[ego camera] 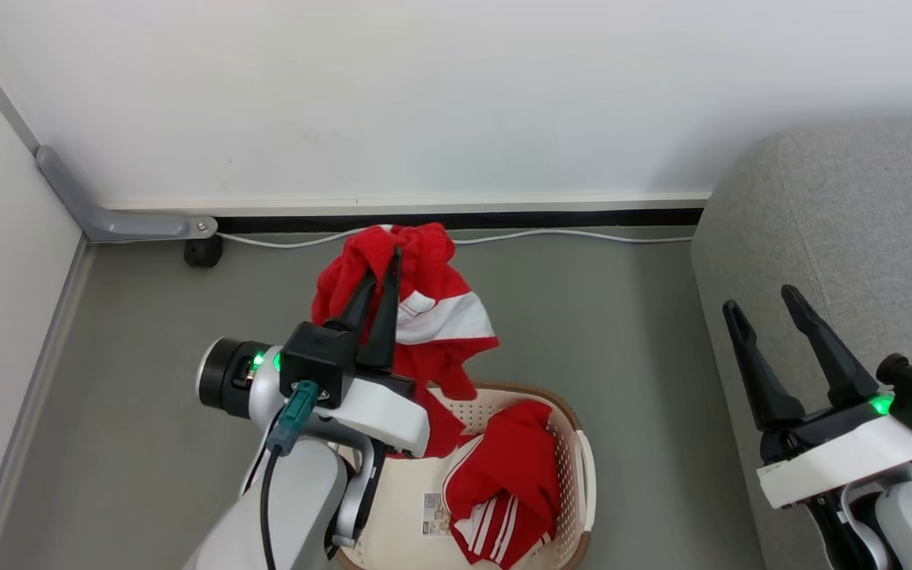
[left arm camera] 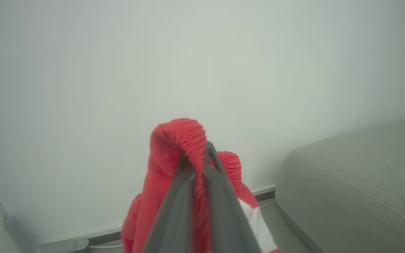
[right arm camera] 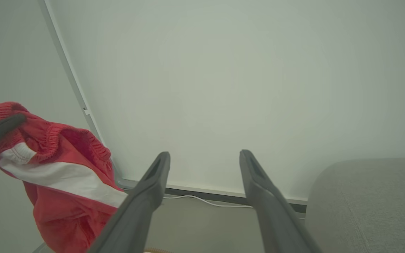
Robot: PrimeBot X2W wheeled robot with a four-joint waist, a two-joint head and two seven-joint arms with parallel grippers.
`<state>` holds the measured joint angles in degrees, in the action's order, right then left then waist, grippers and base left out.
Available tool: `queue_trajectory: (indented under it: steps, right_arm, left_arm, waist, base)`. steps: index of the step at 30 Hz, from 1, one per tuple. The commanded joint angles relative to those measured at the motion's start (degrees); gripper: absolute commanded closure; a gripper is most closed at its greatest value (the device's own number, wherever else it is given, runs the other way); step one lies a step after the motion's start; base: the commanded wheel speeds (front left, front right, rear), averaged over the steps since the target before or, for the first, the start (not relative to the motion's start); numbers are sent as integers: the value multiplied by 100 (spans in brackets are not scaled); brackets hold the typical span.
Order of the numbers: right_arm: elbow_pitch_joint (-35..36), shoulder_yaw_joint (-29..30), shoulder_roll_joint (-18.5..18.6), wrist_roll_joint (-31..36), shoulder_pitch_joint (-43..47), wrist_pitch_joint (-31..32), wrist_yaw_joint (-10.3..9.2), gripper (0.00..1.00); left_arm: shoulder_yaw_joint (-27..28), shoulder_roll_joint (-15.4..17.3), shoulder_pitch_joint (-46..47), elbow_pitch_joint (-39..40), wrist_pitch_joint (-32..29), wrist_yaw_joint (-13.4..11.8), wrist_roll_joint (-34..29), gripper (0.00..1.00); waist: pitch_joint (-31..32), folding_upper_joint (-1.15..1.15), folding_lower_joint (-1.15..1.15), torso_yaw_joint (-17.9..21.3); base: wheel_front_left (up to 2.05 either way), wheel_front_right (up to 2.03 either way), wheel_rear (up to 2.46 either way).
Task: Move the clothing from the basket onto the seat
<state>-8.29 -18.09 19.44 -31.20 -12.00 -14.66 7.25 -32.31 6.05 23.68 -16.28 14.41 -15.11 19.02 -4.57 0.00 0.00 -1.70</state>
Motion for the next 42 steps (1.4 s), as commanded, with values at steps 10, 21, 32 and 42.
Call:
queue_trajectory:
  steps: [10, 21, 32, 42]
  right_arm:
    - [54, -43, 29, 71, 105, -34, 24, 0]
    - [127, -164, 101, 32, 48, -34, 24, 0]
    - [1160, -1211, 614, 212, -609, -34, 24, 0]
    - [841, -2105, 921, 906, -1376, -34, 24, 0]
  left_arm:
    - [-229, -121, 690, 723, -56, 212, -315, 100]
    - [-721, -284, 1307, 901, -191, 201, -305, 100]
    - [-1034, -313, 1576, 715, -91, 108, -79, 100]
    - [-1312, -316, 1811, 612, 9, 110, 128, 100]
  waist:
    - [-34, 0, 0, -78]
    - [-164, 0, 0, -100]
    - [-324, 0, 0, -79]
    - [-325, 0, 0, -180]
  base:
    - [0, 0, 0]
    - [0, 0, 0]
    - [0, 0, 0]
    - [0, 0, 0]
